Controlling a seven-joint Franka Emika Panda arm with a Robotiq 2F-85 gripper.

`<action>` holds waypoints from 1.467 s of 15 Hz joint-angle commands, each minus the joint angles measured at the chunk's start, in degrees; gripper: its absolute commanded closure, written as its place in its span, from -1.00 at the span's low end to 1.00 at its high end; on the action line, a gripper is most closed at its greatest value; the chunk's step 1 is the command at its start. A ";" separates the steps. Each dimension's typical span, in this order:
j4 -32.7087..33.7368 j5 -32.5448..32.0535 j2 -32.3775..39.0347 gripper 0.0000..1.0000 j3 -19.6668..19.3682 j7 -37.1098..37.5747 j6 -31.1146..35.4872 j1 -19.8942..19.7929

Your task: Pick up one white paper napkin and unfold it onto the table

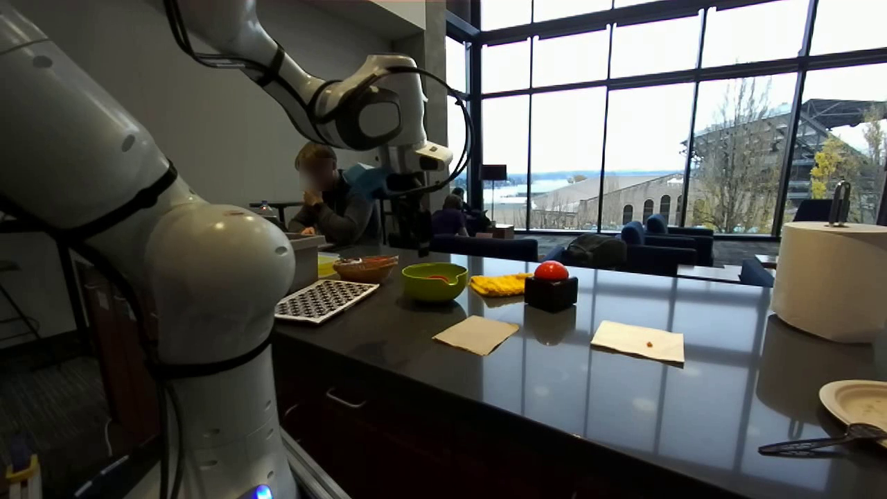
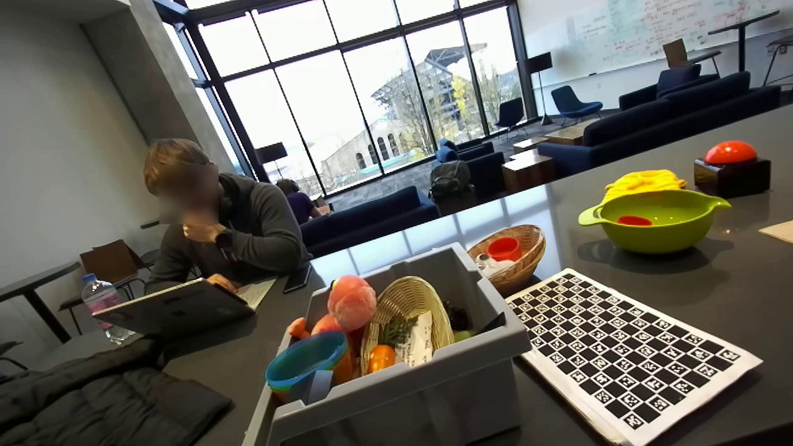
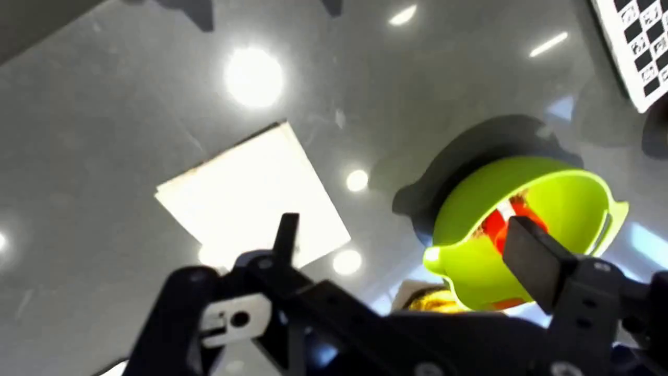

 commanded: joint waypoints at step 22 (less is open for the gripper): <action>6.07 9.06 23.45 -1.00 -10.82 -9.90 16.35 1.30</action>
